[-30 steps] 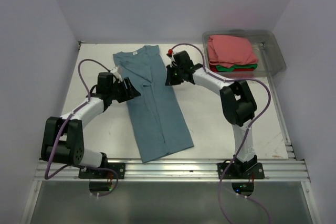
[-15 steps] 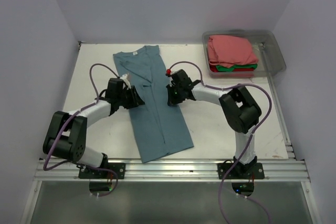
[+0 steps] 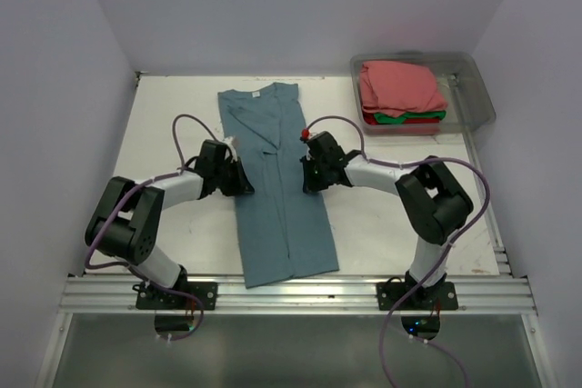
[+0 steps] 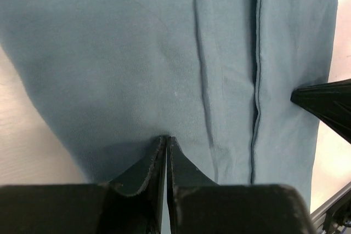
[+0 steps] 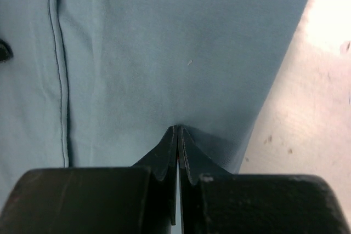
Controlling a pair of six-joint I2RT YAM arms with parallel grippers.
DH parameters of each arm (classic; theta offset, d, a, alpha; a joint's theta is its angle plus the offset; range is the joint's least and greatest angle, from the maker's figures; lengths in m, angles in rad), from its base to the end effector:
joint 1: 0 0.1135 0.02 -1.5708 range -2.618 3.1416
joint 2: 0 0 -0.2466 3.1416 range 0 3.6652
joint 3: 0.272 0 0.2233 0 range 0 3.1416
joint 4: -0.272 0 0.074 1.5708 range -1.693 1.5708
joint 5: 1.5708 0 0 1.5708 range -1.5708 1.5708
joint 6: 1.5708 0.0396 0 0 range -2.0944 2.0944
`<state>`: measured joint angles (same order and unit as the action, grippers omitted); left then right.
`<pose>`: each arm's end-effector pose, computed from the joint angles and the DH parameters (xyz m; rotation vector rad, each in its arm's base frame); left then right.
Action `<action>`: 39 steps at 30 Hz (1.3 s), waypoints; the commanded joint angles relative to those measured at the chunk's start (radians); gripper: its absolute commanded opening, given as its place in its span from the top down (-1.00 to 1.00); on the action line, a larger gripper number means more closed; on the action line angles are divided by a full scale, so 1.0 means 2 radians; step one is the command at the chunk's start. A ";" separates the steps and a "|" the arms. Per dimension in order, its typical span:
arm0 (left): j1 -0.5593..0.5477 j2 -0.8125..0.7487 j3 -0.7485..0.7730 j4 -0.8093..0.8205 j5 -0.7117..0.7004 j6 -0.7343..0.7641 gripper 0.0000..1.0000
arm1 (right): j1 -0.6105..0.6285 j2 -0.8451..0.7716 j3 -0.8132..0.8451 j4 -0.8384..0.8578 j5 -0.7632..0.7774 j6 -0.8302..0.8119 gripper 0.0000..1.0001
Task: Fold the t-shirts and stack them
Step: Rotate the tshirt 90 degrees
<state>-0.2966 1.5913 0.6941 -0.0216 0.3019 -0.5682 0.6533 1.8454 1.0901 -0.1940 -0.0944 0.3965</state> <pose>0.2586 -0.0913 0.1405 -0.2178 2.5739 -0.7217 0.2762 0.2161 0.1549 -0.3721 2.5740 0.5248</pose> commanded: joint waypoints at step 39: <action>-0.126 0.023 0.308 -0.167 -0.239 0.063 -0.20 | 0.049 -0.132 0.109 -0.171 0.105 -0.007 -0.39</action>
<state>-0.5522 1.5150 1.1954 -0.3943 -0.1394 -0.5293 0.7471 1.6688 1.2613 -0.4873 0.0334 0.3969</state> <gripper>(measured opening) 0.608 0.691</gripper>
